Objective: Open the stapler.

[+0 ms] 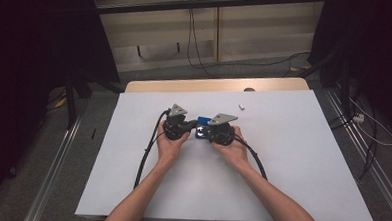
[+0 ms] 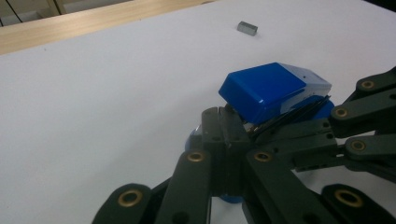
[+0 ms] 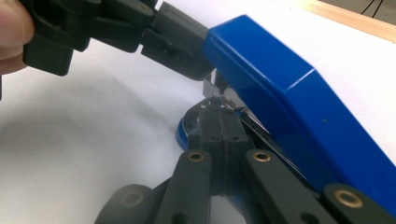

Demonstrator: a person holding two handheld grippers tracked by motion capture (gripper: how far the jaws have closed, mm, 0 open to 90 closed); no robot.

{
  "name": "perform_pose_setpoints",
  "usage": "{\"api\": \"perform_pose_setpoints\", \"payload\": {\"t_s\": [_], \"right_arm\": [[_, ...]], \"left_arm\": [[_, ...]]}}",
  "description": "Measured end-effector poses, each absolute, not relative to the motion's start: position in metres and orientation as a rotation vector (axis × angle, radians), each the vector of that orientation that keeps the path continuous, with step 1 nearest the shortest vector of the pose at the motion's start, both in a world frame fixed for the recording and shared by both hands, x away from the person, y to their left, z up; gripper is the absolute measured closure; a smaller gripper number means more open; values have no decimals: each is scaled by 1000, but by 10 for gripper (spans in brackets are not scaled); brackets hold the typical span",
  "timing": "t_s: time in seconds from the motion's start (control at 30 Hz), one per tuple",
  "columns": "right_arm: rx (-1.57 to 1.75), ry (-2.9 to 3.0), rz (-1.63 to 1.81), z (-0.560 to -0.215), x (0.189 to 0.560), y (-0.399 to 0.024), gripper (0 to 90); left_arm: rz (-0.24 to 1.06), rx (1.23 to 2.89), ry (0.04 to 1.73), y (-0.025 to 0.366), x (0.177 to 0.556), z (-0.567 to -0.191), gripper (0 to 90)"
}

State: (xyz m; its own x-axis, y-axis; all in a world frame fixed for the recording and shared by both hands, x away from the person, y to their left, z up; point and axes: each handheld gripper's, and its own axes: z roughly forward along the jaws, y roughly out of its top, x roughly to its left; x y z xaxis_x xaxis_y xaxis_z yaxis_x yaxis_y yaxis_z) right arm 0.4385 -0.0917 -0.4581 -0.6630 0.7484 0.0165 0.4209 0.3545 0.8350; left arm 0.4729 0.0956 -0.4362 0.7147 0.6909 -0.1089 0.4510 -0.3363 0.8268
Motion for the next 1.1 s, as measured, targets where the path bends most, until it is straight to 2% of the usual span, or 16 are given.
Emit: {"api": "perform_pose_setpoints", "payload": {"t_s": [1.1], "right_arm": [[1053,2195,1287,-450,434,-93,900]], "left_arm": [[328,1977,844,94,472,-428,900]]}}
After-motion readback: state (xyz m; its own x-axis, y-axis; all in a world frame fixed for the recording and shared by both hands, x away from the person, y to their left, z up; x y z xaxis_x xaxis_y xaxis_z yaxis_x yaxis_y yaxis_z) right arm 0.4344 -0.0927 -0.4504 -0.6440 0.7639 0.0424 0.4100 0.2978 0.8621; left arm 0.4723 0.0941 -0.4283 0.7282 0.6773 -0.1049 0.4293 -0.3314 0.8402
